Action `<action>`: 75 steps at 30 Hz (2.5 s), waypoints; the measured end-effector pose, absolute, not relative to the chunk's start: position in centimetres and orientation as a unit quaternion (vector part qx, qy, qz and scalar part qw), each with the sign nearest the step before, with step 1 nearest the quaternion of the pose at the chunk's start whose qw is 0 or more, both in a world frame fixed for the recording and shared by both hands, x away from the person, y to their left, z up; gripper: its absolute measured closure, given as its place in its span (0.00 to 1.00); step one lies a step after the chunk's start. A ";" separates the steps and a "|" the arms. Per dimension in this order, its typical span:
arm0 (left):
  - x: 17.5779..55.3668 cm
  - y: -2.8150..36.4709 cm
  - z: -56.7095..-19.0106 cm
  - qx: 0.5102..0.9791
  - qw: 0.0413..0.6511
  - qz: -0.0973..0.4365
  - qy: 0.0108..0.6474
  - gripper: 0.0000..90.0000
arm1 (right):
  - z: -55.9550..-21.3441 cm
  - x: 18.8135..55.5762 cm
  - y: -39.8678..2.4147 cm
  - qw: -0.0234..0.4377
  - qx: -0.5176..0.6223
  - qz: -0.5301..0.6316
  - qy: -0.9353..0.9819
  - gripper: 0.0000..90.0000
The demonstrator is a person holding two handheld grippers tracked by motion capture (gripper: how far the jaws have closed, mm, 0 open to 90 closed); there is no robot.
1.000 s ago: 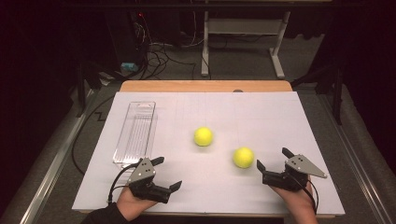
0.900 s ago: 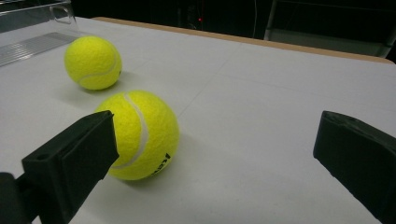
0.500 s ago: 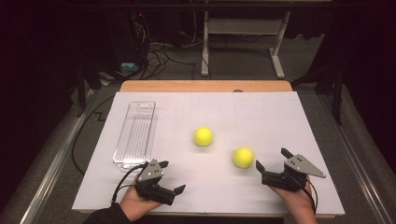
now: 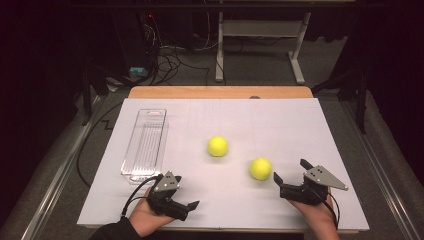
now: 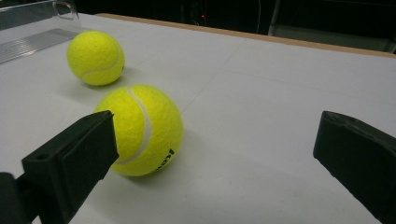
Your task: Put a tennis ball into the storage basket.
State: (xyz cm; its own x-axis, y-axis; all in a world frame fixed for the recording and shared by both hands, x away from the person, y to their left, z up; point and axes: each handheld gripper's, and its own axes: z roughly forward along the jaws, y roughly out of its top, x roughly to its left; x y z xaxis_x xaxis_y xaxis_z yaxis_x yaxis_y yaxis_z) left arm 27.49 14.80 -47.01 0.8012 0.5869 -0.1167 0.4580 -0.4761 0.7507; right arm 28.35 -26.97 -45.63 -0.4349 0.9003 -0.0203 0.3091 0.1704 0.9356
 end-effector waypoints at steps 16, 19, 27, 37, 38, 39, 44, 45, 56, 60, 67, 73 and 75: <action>27.9 14.4 -47.3 0.873 0.360 0.057 0.323 0.00 | -45.6 28.3 -26.9 0.304 0.430 0.482 0.700 0.00; 27.9 14.1 -47.1 0.876 0.353 0.054 0.324 0.00 | -45.5 28.3 -27.0 0.306 0.431 0.484 0.698 0.00; 28.1 13.6 -45.7 0.884 0.335 0.046 0.322 0.00 | -45.5 28.2 -27.1 0.304 0.432 0.487 0.696 0.00; 29.0 12.6 -44.5 0.902 0.295 0.042 0.312 0.00 | -45.5 28.2 -27.0 0.299 0.433 0.488 0.696 0.00; 29.1 12.5 -44.4 0.904 0.291 0.039 0.312 0.00 | -45.5 28.2 -27.0 0.300 0.433 0.487 0.697 0.00; 29.1 12.3 -44.3 0.906 0.287 0.038 0.310 0.00 | -45.5 28.1 -27.0 0.300 0.433 0.487 0.697 0.00; 29.4 11.7 -44.0 0.918 0.258 0.029 0.298 0.00 | -45.5 28.1 -26.9 0.297 0.432 0.489 0.697 0.00; 29.4 11.5 -43.9 0.921 0.251 0.029 0.297 0.00 | -45.4 28.1 -26.9 0.297 0.432 0.489 0.697 0.00; 30.0 10.8 -43.6 0.935 0.204 0.017 0.290 0.00 | -45.3 28.0 -26.9 0.299 0.431 0.488 0.697 0.00; 30.2 10.8 -43.4 0.940 0.188 0.012 0.285 0.00 | -45.3 28.0 -26.9 0.298 0.431 0.490 0.697 0.00; 30.5 10.7 -43.3 0.943 0.165 0.007 0.289 0.00 | -45.2 27.9 -26.9 0.298 0.428 0.490 0.698 0.00; 30.8 10.5 -42.8 0.946 0.153 0.001 0.286 0.00 | -45.2 27.9 -26.9 0.298 0.429 0.490 0.698 0.00; 31.0 10.4 -42.7 0.946 0.151 -0.005 0.288 0.00 | -45.2 27.9 -26.9 0.298 0.428 0.490 0.698 0.00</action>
